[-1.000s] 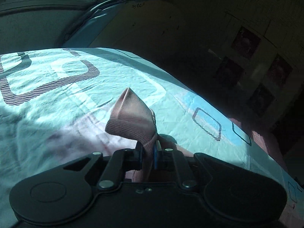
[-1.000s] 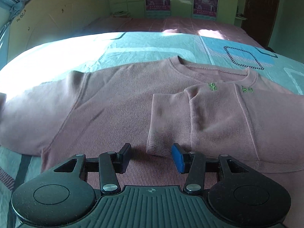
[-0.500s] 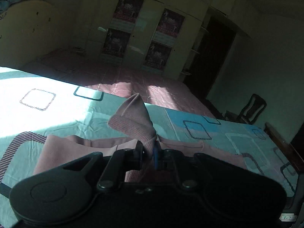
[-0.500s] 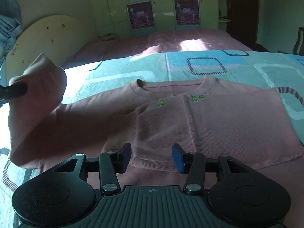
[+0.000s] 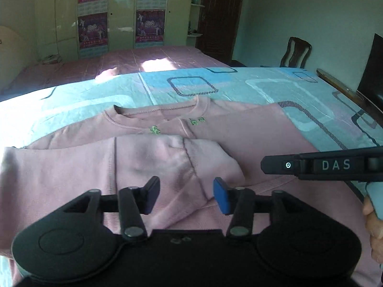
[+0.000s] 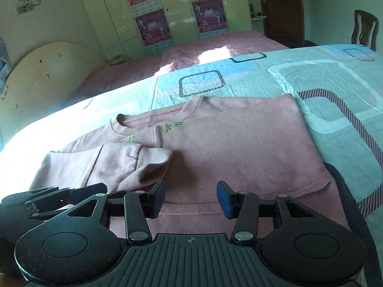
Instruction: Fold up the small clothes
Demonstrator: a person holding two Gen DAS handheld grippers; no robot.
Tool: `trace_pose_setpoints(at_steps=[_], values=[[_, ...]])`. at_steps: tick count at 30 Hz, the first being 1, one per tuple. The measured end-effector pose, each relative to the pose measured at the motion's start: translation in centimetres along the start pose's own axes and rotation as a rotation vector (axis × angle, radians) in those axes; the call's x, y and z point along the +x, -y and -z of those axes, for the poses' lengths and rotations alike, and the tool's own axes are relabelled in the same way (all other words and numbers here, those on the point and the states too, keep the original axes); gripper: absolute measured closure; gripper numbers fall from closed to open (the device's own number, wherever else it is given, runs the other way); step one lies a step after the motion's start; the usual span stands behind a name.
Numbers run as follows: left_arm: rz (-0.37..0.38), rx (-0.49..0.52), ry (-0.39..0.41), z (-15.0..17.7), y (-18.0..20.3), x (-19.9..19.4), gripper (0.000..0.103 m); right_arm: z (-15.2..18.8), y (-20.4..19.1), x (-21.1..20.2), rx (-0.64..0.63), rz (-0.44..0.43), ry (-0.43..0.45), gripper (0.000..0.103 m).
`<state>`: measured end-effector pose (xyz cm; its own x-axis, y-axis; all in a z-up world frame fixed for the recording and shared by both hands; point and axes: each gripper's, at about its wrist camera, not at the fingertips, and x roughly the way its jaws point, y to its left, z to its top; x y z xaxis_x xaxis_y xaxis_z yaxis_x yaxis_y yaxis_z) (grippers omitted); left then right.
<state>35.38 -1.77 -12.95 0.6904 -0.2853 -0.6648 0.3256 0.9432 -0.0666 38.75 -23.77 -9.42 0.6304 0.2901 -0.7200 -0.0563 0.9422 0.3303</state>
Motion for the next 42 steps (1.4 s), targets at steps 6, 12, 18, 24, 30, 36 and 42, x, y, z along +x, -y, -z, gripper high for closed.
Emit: trace_pose_setpoints(at_steps=[6, 12, 18, 24, 30, 36, 42], values=[[-0.204, -0.016, 0.023, 1.8, -4.0, -4.8, 0.038, 0.2, -0.7, 2.9, 0.053, -0.102, -0.082, 0.036], [-0.377, -0.058, -0.063, 5.6, -8.2, -7.3, 0.038, 0.4, -1.6, 5.2, 0.090, -0.128, -0.109, 0.043], [-0.484, -0.109, -0.099, 7.4, -10.1, -6.9, 0.038, 0.0, -4.0, 5.5, 0.005, -0.136, -0.111, 0.088], [-0.553, -0.098, -0.062, 6.4, -11.2, -4.8, 0.042, -1.8, -4.7, 1.6, -0.121, -0.085, 0.066, 0.090], [-0.521, -0.112, -0.039, 6.3, -11.4, -3.8, 0.091, -3.0, -1.2, 1.3, -0.117, 0.030, 0.075, 0.090], [-0.456, -0.045, -0.073, 6.4, -10.5, -4.4, 0.088, -1.0, 1.2, 3.6, -0.097, 0.133, -0.019, 0.090], [-0.364, -0.148, -0.065, 6.3, -12.2, -8.1, 0.065, -0.8, 2.4, 1.5, -0.046, 0.082, -0.010, 0.075]])
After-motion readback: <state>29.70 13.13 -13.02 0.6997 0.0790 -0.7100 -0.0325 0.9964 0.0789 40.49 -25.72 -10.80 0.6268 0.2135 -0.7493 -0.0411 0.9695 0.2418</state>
